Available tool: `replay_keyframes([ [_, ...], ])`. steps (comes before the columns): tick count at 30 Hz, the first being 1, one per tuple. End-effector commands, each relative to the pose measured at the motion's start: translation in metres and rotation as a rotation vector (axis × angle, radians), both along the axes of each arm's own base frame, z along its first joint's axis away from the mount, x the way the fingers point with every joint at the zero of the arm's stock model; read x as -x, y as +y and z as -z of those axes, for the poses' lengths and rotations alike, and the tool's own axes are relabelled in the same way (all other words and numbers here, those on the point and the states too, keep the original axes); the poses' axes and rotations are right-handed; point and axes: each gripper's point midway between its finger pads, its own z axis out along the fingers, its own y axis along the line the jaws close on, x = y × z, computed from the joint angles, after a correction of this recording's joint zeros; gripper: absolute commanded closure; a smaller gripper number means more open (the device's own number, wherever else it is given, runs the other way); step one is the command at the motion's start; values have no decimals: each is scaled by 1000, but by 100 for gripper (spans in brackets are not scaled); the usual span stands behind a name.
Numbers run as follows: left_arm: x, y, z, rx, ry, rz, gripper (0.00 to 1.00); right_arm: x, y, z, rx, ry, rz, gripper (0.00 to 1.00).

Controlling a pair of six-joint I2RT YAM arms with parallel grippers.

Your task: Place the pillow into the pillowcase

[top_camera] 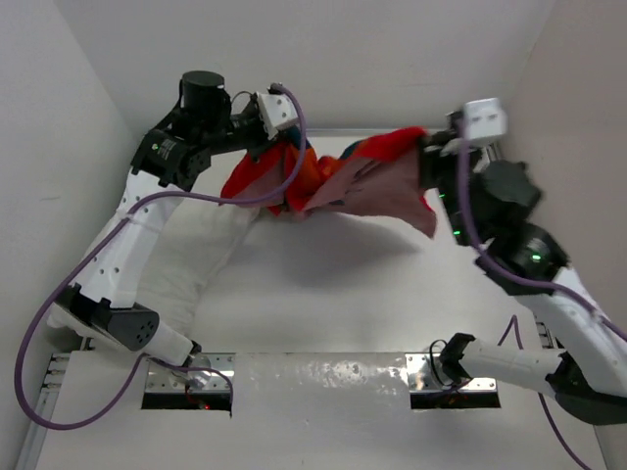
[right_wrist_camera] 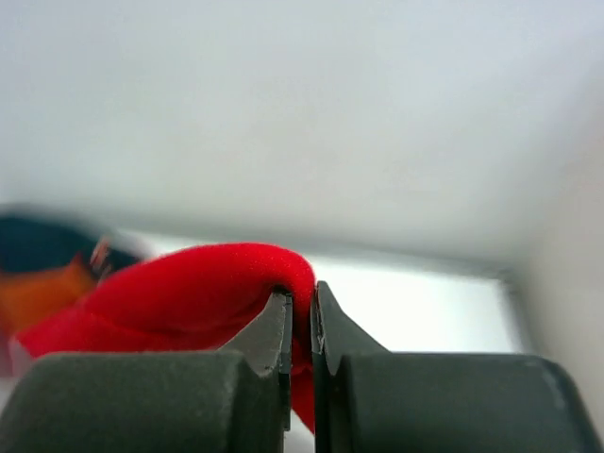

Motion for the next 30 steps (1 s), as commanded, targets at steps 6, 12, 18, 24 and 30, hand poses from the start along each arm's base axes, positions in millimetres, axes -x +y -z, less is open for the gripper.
replay_keyframes([
  [6,13,-44,-117,493,92,222,95,-20,-88,-82,360,-59,532,100],
  [12,-77,-48,-27,442,224,34,92,-153,-175,0,314,250,707,100],
  [18,-201,-23,100,273,273,-355,12,-267,-188,140,202,525,654,1],
  [24,-203,26,78,164,225,-448,0,-245,-170,173,146,627,579,1],
  [30,-127,77,98,-169,167,-405,55,-164,-60,223,235,770,122,82],
])
